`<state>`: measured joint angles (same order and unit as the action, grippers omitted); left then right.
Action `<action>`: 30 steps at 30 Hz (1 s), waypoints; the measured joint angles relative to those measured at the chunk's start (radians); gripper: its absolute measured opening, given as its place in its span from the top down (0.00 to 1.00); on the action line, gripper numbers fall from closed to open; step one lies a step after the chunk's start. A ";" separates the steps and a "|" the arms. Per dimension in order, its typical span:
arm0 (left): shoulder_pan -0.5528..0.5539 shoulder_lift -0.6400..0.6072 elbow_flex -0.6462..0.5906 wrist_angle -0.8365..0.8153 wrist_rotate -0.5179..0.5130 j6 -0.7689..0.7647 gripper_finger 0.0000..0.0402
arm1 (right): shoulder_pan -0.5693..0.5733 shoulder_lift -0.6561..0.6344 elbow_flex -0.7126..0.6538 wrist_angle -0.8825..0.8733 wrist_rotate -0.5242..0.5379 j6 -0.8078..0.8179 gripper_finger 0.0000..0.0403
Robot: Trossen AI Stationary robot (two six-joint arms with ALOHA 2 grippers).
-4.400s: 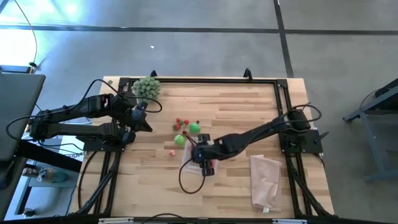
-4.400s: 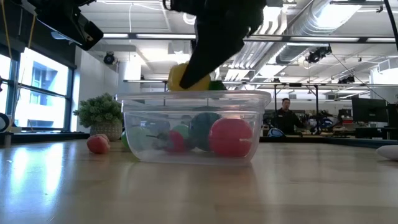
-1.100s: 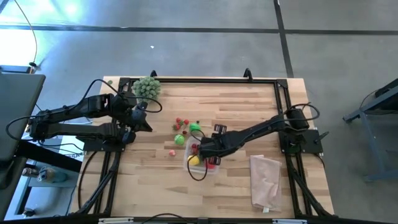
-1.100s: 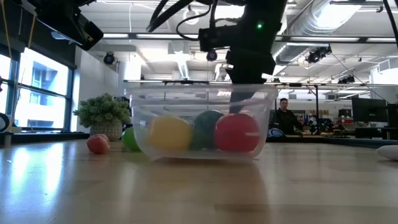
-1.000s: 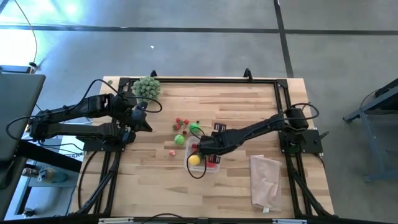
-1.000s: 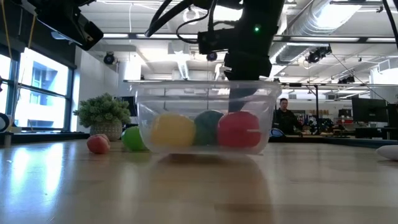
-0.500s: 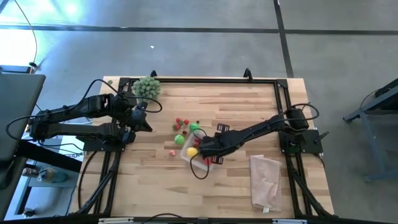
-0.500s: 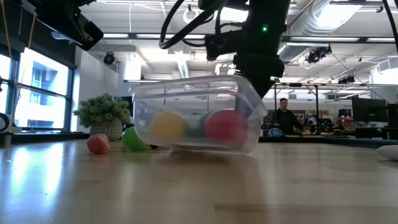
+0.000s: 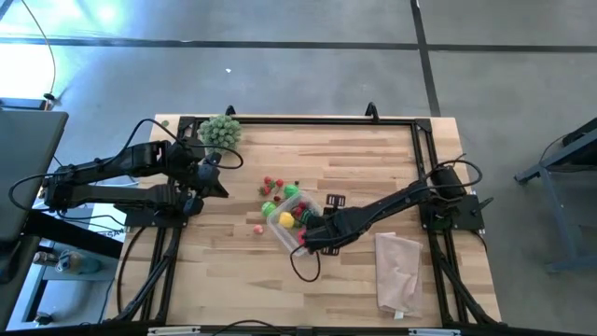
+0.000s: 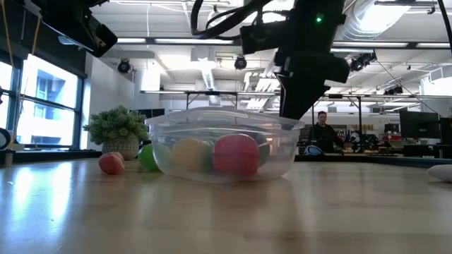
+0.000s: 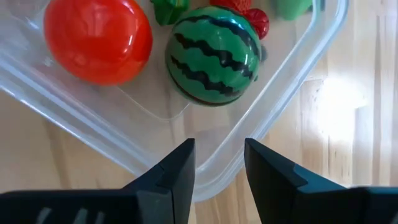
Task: Pick and placing Produce into tupperware
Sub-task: Adjust the transparent bin on the table, then put the green pear into the transparent bin
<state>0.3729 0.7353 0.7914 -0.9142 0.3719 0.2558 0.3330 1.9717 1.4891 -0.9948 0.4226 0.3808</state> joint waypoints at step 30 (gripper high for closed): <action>0.000 0.000 0.000 0.000 0.000 0.000 0.96 | 0.120 -0.036 0.002 0.012 0.049 0.056 0.68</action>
<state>0.3726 0.7356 0.7914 -0.9142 0.3721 0.2560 0.4526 1.9354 1.4910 -0.9828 0.4717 0.4366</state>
